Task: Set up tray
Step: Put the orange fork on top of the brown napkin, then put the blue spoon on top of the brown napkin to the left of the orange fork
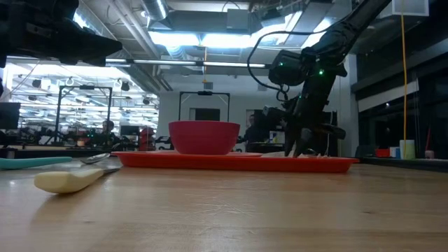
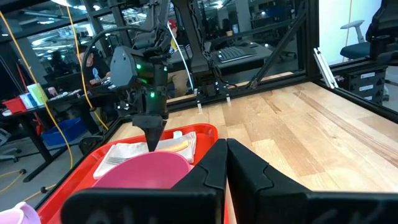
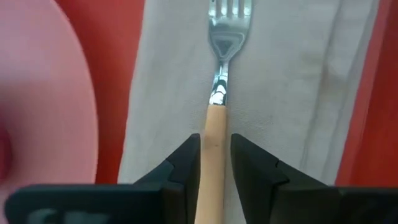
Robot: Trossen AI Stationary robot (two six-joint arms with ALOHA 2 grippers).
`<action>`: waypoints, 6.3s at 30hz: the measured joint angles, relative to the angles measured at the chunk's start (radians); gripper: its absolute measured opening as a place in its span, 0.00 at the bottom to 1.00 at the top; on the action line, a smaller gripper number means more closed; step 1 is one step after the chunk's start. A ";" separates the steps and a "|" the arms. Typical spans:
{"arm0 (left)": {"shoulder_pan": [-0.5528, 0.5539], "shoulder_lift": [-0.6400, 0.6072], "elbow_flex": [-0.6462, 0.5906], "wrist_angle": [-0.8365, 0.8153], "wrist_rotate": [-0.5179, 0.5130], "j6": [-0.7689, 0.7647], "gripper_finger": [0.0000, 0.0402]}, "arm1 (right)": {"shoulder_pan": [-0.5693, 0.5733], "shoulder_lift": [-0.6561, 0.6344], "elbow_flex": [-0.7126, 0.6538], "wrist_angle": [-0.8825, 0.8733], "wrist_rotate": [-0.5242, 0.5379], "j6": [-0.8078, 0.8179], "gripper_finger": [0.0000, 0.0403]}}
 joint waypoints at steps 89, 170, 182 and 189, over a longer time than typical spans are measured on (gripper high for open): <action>0.000 0.439 0.526 -0.853 -0.169 -0.830 0.26 | 0.257 -0.349 -0.204 0.658 -0.025 -1.084 0.23; -0.252 1.006 0.540 -1.036 0.093 -1.549 0.26 | 0.259 -0.349 -0.203 0.619 -0.087 -1.049 0.23; -0.252 1.008 0.598 -1.049 0.074 -1.511 0.32 | 0.259 -0.349 -0.203 0.614 -0.088 -1.049 0.23; -0.252 1.006 0.600 -1.063 0.120 -1.588 0.40 | 0.259 -0.349 -0.203 0.613 -0.090 -1.025 0.23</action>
